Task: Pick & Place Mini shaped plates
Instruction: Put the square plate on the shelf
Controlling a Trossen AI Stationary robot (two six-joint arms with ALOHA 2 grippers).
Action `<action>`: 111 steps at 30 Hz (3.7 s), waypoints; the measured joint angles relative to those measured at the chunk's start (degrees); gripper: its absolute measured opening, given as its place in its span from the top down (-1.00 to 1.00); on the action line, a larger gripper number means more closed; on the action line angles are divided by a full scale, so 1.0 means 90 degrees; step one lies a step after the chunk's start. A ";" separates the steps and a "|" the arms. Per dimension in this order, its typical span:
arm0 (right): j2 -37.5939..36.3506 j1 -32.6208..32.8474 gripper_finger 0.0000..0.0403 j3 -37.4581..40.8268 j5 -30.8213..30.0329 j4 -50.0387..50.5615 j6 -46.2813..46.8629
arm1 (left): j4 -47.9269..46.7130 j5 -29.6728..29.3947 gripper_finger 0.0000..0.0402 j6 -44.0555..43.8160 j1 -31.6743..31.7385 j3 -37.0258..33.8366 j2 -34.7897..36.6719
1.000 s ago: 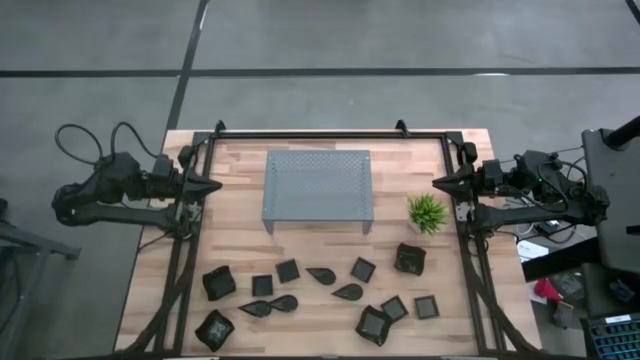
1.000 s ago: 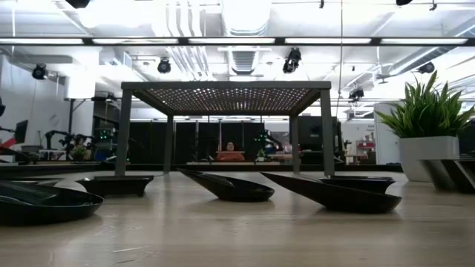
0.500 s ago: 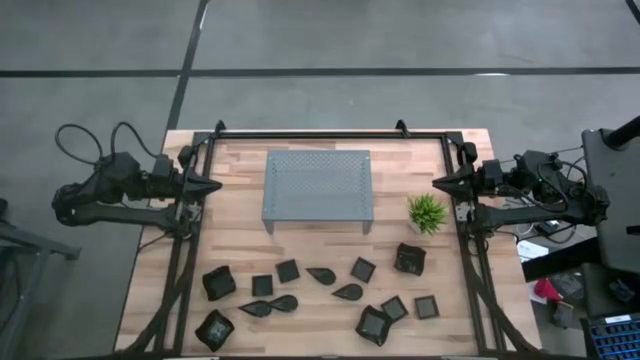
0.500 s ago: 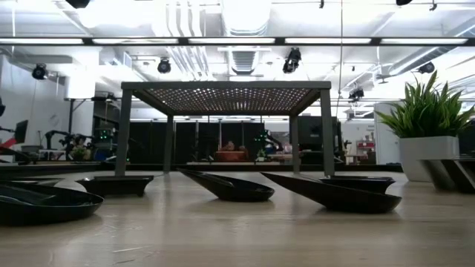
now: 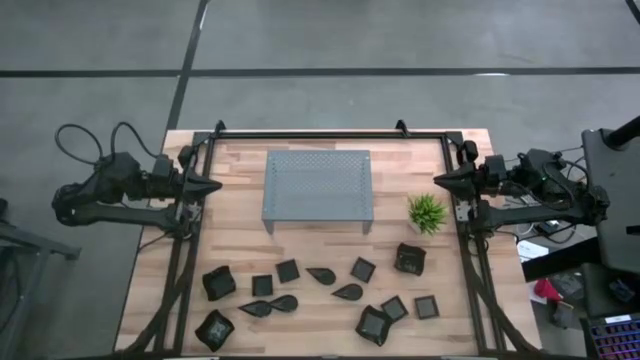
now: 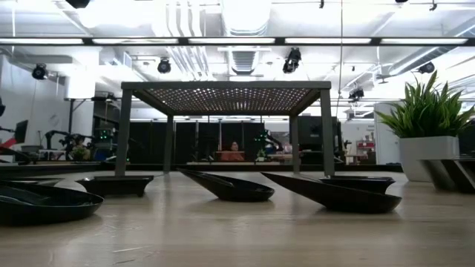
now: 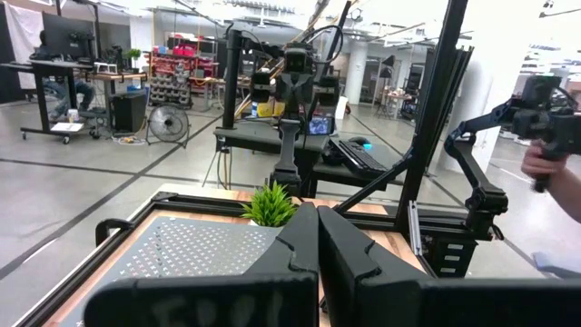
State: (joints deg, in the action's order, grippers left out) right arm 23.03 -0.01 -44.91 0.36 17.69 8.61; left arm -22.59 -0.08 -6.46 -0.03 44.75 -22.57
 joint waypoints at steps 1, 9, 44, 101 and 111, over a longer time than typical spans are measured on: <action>-0.0002 0.0000 0.86 0.0000 0.0119 -0.0021 0.0570 | 0.0002 0.0002 1.00 0.0000 0.0000 0.0001 0.0001; 0.0512 0.0031 0.86 0.0015 0.1291 0.0143 0.2290 | 0.0002 0.0002 1.00 0.0000 0.0000 0.0001 0.0002; 0.5392 0.3993 0.96 -0.0178 0.3073 0.2322 0.7210 | 0.0000 0.0001 1.00 0.0000 0.0000 0.0000 0.0000; 0.9328 0.5778 0.58 -0.2478 0.1092 0.3985 0.5780 | 0.0000 0.0001 1.00 0.0000 0.0000 0.0002 0.0000; 0.9326 0.5778 0.58 -0.2376 0.0957 0.3985 0.5633 | 0.0000 0.0001 1.00 0.0000 0.0000 0.0002 0.0000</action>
State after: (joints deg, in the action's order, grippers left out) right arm 106.96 51.99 -66.29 8.97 53.56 59.31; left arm -22.59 -0.06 -6.46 -0.03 44.77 -22.57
